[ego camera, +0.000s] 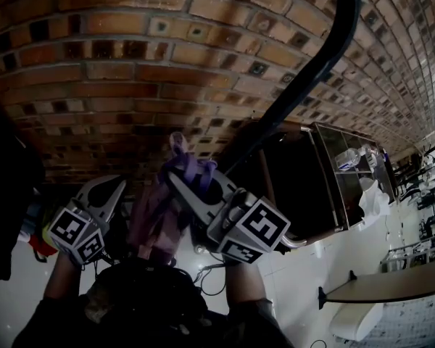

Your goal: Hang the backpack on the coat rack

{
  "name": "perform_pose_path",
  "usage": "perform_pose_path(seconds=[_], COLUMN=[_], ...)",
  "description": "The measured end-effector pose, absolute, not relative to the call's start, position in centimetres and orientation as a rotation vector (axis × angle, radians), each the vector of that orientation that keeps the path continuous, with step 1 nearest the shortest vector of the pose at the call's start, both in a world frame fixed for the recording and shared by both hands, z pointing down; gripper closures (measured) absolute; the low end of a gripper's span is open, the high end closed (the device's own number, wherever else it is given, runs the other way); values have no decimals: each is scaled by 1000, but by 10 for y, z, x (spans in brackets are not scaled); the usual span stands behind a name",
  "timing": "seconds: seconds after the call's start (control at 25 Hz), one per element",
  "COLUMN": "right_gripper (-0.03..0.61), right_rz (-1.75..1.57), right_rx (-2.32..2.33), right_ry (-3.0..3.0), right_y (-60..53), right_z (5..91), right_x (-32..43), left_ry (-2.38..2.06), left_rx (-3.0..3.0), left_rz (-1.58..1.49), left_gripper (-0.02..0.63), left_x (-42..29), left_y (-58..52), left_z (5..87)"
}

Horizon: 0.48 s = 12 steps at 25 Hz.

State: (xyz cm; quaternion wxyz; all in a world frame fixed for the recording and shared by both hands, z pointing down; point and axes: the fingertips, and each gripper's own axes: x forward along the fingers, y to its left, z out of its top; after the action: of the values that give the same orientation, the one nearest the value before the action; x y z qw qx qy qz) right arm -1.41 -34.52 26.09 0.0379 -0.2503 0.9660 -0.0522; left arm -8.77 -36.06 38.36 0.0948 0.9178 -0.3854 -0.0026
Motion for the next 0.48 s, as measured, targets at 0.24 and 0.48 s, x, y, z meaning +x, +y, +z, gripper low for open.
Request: perform_pose_path(seconds=[0.24, 0.48], right_gripper=[578, 578], right_rz=[-182, -208], right_rx=[-838, -888], right_ry=[2898, 2887], right_y=[-358, -363], right_z=[261, 275], right_x=[6, 27], left_ry=[-1176, -1195], left_rx=[2699, 2671], left_rz=[-37, -26], left_gripper=[577, 576], left_x=[-86, -71], left_y=[-368, -373], left_z=[387, 389])
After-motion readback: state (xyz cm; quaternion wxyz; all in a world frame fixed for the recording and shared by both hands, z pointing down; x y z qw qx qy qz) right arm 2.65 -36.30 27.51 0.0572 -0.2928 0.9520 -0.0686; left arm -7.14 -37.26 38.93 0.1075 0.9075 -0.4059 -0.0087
